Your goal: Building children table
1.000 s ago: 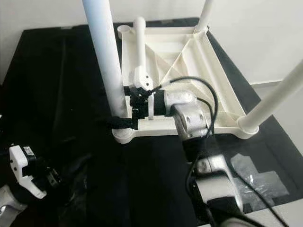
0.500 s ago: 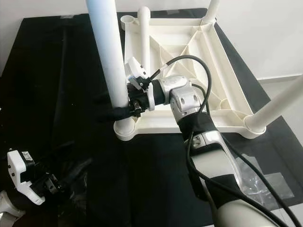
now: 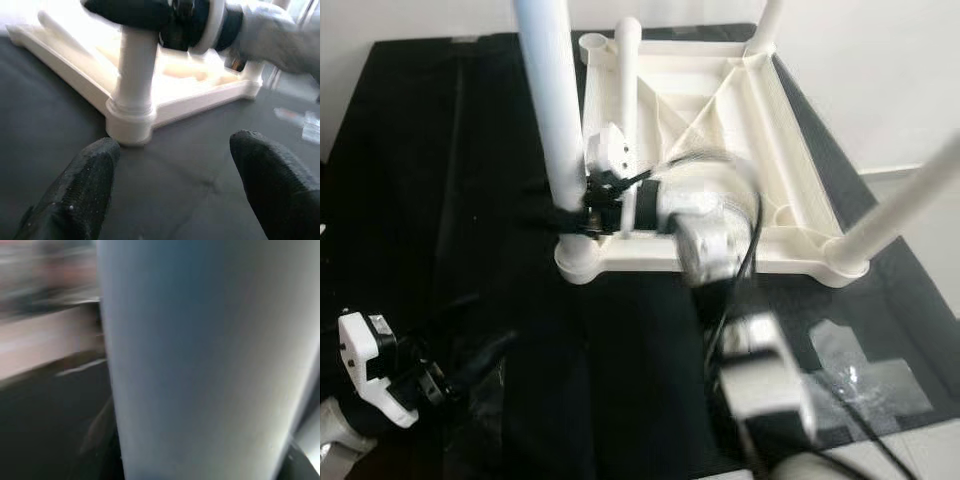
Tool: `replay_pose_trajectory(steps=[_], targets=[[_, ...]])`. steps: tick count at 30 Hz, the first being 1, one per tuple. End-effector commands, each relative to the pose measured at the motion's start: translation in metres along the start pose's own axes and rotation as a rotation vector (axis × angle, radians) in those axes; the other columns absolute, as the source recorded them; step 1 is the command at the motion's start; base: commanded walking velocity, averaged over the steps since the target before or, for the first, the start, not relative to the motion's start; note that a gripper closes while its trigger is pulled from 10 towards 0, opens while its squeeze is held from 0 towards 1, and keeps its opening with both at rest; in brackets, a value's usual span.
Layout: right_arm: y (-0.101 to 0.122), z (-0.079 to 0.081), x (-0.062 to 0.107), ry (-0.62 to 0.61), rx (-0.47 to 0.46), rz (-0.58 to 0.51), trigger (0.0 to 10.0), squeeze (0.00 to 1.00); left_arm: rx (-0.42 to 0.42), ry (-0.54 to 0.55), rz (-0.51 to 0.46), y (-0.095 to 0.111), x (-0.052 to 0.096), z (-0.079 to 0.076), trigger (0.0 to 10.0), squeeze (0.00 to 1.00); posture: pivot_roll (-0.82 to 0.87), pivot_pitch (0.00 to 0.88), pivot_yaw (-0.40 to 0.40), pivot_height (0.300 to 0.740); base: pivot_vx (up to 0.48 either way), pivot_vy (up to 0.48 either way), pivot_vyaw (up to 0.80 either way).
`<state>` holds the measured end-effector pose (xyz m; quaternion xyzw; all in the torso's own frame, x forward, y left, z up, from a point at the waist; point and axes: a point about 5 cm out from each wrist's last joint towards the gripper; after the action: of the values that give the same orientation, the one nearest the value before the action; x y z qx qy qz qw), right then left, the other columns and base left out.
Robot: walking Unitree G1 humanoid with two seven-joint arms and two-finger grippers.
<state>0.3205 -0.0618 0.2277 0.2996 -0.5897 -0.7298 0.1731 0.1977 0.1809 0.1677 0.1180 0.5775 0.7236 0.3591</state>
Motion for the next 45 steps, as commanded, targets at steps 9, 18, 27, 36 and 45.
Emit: replay_pose_trajectory(steps=[9,18,27,36,45], targets=[[-0.058,0.022,0.021,0.039,-0.01,0.228,0.0,0.0,0.02,-0.001,0.046,-0.015,0.004,0.006,10.0,0.0,-0.09,0.211,-0.042,0.74,0.0,0.0,0.0],[-0.029,0.036,0.011,0.393,-0.085,0.21,10.0,1.0,0.01,0.019,0.042,-0.016,0.003,0.009,10.0,0.0,-0.09,0.208,-0.04,0.74,0.0,0.0,0.0],[0.009,0.02,0.008,0.937,0.1,0.342,10.0,0.0,0.02,0.01,0.037,-0.013,0.004,0.006,10.0,0.0,-0.06,0.239,-0.037,0.74,0.0,0.0,0.0],[0.045,-0.004,-0.027,1.043,0.036,0.351,10.0,0.0,0.028,-0.003,0.04,-0.009,0.008,0.002,10.0,0.0,-0.03,0.27,-0.034,0.74,0.0,0.0,0.0],[0.052,-0.012,-0.028,1.135,-0.082,0.446,0.0,0.0,0.026,0.0,0.052,-0.007,0.012,0.001,10.0,0.0,0.01,0.279,-0.032,0.74,0.0,0.0,0.0]])
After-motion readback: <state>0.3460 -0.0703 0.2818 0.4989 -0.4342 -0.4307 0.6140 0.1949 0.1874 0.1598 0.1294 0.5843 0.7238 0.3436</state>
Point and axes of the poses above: a point about 5 cm out from each wrist's last joint towards the gripper, its own x axis pointing back from the gripper into the wrist, its own y axis along the axis of the wrist's last joint, z = x × y, and after that the axes turned 15 degrees about -x, right-handed
